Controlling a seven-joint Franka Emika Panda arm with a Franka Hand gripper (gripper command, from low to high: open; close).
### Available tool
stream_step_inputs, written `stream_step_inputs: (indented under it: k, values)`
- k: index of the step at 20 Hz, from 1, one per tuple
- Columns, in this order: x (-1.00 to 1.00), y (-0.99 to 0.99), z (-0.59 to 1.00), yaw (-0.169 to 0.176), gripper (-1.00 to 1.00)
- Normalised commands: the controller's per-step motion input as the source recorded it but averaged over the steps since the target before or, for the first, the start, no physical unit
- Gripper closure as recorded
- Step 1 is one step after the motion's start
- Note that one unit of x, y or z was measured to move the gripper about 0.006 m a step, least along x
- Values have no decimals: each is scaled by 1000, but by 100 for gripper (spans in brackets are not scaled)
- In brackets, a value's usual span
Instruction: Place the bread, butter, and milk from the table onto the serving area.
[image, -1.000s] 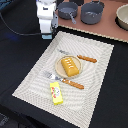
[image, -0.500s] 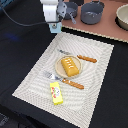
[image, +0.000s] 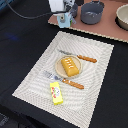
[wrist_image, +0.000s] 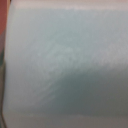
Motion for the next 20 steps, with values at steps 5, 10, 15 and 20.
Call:
stream_step_inputs:
  k: [5, 10, 15, 20]
  values:
    - [1000, -4, 205, -44, 100]
    - [1000, -56, 49, -54, 100]
    - [923, -27, -23, -59, 100]
    - [617, 34, -119, -18, 100]
